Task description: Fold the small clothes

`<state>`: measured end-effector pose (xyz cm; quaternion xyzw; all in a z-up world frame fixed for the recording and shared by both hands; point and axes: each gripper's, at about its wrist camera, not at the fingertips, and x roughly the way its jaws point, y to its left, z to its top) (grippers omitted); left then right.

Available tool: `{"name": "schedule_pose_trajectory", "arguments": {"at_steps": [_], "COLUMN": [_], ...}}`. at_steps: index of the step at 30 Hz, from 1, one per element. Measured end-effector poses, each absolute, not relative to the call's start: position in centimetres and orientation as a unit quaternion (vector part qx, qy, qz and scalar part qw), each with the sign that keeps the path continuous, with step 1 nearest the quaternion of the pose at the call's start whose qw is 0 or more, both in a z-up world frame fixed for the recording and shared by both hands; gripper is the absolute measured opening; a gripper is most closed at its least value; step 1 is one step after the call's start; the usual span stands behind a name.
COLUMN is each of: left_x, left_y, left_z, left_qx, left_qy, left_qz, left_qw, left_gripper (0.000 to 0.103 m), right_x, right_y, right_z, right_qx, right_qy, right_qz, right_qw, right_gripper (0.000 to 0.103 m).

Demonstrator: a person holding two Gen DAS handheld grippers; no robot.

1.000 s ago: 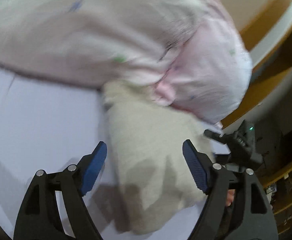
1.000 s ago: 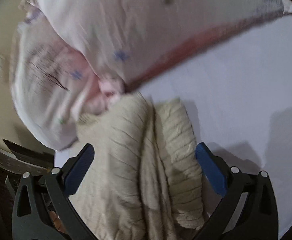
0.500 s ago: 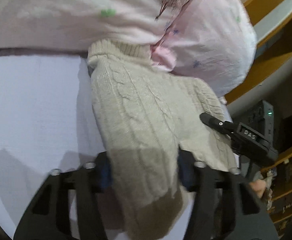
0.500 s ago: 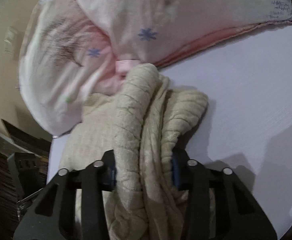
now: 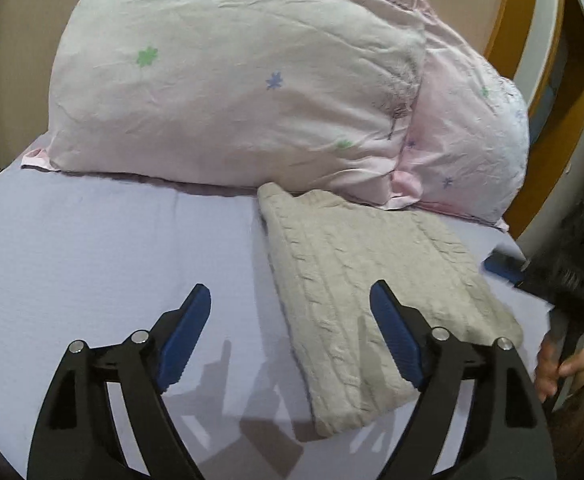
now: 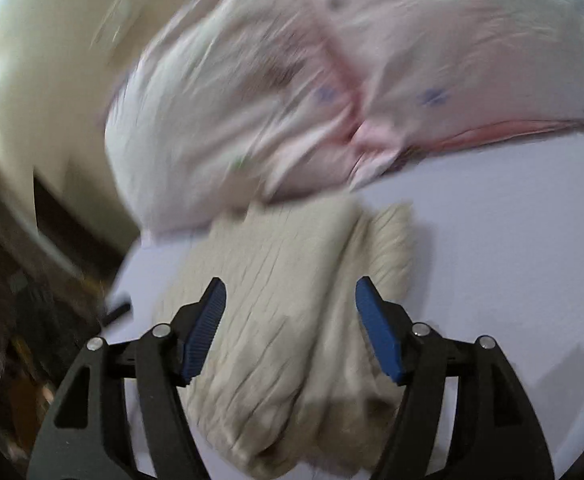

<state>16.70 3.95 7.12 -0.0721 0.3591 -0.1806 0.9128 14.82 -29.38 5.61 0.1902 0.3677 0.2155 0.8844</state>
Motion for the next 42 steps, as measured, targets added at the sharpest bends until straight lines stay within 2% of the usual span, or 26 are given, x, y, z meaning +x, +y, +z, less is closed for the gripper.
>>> {"name": "schedule_pose_trajectory", "arguments": {"at_steps": [1,2,4,7,9,10,12,13,16,17,19,20,22,25,27,28,30,32,35,42], "left_x": [16.5,16.4,16.2,15.6,15.4,15.3,15.3,15.2,14.6,14.4,14.1,13.9,13.6,12.6,11.8,11.5,10.9,10.4,10.0,10.2], "left_y": [3.7,3.4,2.7,3.1,3.5,3.5,3.3,3.1,2.7,2.7,2.4,2.3,2.0,1.7,1.7,1.8,1.5,1.0,-0.6,-2.0], "left_z": [7.1,7.0,6.7,6.5,6.4,6.4,6.3,6.3,6.3,6.2,6.1,6.1,5.9,5.4,5.2,5.0,4.6,4.1,3.0,1.0], "left_qx": [-0.070,-0.067,-0.059,-0.060,-0.064,-0.066,-0.062,-0.058,-0.049,-0.046,-0.037,-0.033,-0.025,-0.014,-0.006,-0.003,0.002,0.011,0.041,0.067], "left_qy": [0.360,0.362,0.366,0.364,0.363,0.363,0.364,0.364,0.366,0.368,0.371,0.372,0.378,0.395,0.401,0.405,0.415,0.424,0.441,0.461], "left_qz": [-0.185,-0.189,-0.192,-0.196,-0.201,-0.205,-0.211,-0.213,-0.218,-0.218,-0.213,-0.210,-0.200,-0.175,-0.155,-0.149,-0.139,-0.134,-0.125,-0.101], "left_qw": [0.912,0.910,0.909,0.909,0.908,0.907,0.905,0.905,0.903,0.903,0.903,0.904,0.904,0.902,0.903,0.902,0.899,0.895,0.888,0.879], "left_gripper": [0.083,0.083,0.083,0.083,0.083,0.083,0.083,0.083,0.083,0.084,0.091,0.093,0.097,0.101,0.102,0.102,0.102,0.102,0.102,0.102], "right_x": [15.1,15.7,15.9,14.0,13.5,14.2,15.7,15.8,13.3,12.4,11.1,11.4,13.0,13.7,12.4,11.4,9.1,7.8,6.8,7.7], "right_y": [-28.1,-26.7,-27.0,-29.5,-30.0,-29.8,-29.5,-29.5,-30.5,-30.6,-29.7,-29.0,-27.2,-27.1,-28.3,-29.1,-30.2,-31.4,-31.7,-28.5], "right_z": [4.9,4.0,4.1,7.0,7.4,6.6,4.0,3.6,6.0,6.9,7.5,7.0,3.9,3.3,4.7,5.5,7.0,7.3,5.7,1.9], "right_qx": [0.165,0.132,0.135,0.168,0.145,0.136,0.117,0.120,0.138,0.140,0.133,0.122,0.076,0.064,0.096,0.100,0.095,0.086,0.072,0.063], "right_qy": [0.388,0.405,0.395,0.329,0.333,0.354,0.415,0.416,0.343,0.316,0.293,0.306,0.384,0.385,0.361,0.344,0.306,0.303,0.343,0.425], "right_qz": [0.210,0.192,0.185,0.172,0.137,0.128,0.113,0.106,0.090,0.092,0.132,0.148,0.144,0.138,0.153,0.149,0.126,0.093,0.044,0.057], "right_qw": [0.882,0.884,0.890,0.913,0.922,0.916,0.895,0.895,0.925,0.934,0.937,0.932,0.909,0.910,0.915,0.922,0.939,0.945,0.935,0.901], "right_gripper": [0.036,0.021,0.016,0.015,0.016,0.019,0.033,0.040,0.047,0.053,0.057,0.058,0.059,0.059,0.077,0.101,0.101,0.101,0.101,0.101]}}
